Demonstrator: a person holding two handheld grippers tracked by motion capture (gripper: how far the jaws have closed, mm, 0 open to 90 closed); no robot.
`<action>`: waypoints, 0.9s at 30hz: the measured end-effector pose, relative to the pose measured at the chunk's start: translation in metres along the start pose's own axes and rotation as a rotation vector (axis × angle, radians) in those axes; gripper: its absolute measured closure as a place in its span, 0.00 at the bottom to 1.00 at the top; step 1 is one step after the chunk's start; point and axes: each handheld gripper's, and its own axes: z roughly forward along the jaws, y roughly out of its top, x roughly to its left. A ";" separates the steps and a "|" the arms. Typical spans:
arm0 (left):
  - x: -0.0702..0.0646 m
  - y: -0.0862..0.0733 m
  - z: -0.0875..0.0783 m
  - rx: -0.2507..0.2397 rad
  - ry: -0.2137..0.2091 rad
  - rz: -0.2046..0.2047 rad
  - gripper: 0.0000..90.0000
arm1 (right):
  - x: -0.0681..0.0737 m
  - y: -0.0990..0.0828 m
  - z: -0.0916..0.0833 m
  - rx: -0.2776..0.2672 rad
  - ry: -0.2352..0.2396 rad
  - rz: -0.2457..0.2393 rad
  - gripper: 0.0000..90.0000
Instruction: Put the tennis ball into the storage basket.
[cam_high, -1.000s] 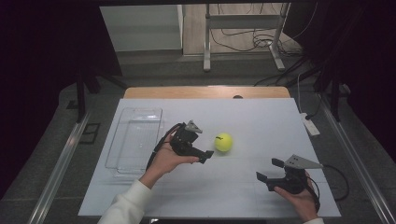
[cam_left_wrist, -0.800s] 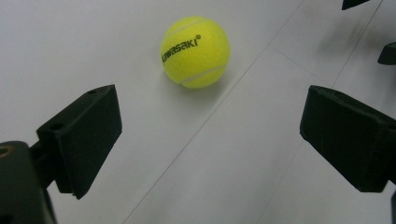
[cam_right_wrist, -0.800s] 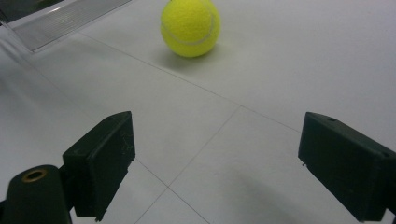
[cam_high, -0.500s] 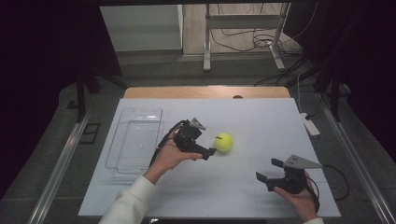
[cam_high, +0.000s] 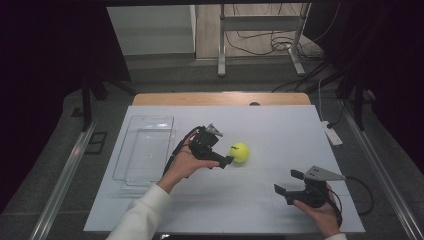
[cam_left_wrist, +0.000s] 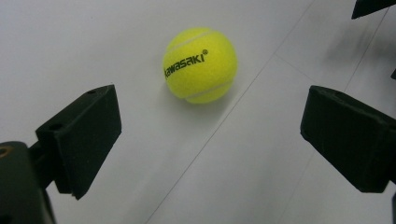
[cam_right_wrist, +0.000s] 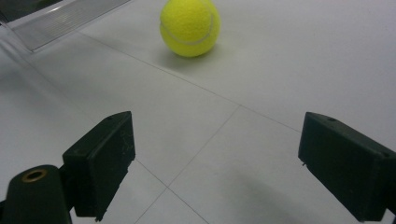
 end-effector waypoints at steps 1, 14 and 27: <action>0.001 0.001 0.001 0.001 -0.002 -0.002 0.07 | 0.000 0.000 0.000 0.002 -0.002 -0.001 0.12; 0.000 0.011 0.018 0.017 -0.024 0.003 0.07 | 0.000 0.000 0.001 0.004 0.000 -0.004 0.12; 0.000 0.020 0.028 0.026 -0.034 0.004 0.07 | 0.000 0.000 0.001 0.006 -0.003 -0.003 0.12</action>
